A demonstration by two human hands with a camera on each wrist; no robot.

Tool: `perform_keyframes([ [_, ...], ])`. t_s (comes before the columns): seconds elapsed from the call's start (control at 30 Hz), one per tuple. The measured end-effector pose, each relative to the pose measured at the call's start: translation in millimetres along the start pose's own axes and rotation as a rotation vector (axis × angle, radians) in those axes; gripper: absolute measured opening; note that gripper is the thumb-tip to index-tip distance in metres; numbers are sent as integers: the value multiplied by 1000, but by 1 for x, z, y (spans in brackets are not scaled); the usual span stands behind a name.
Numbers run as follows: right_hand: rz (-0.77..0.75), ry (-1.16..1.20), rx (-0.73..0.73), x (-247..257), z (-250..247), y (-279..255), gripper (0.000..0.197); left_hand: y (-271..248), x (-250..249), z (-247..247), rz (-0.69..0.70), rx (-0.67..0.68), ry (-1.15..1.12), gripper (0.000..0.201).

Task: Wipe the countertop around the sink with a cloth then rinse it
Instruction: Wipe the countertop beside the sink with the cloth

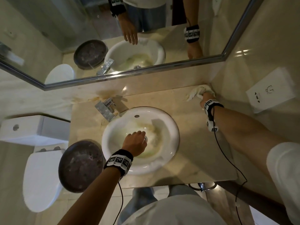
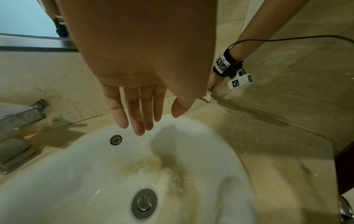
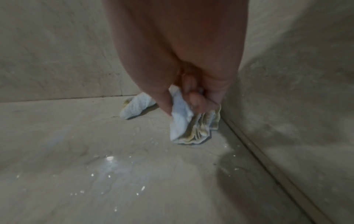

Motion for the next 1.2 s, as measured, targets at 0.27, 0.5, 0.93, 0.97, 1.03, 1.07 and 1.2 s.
perform_keyframes([
  [0.27,-137,194,-492,20,-82,-82,30,12,-20,-16,42,-26,-13,37],
  [0.5,-398,326,-532,60,-130,-154,25,33,-61,-55,99,-151,-98,41],
  [0.93,-813,335,-54,108,-53,-308,29,42,-44,-95,-126,-447,-441,70],
  [0.97,-825,307,-5,104,-35,-315,25,42,-41,-89,-133,-401,-415,48],
  [1.03,-827,269,28,90,-4,-323,19,36,-42,-74,-104,-317,-350,14],
  [1.07,-808,248,29,81,9,-323,19,32,-44,-66,-75,-273,-310,7],
  [1.2,-740,-87,48,44,63,-329,24,14,-61,-30,94,-96,-71,21],
])
Point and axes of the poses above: each hand's wrist, its own y-axis towards the middle knuckle, its own z-axis out of the palm, x = y × z, the point moved 9 cm from there along y, towards the middle knuckle, and after that the axes turned 4 degrees about -y, right-handed, at the moved point
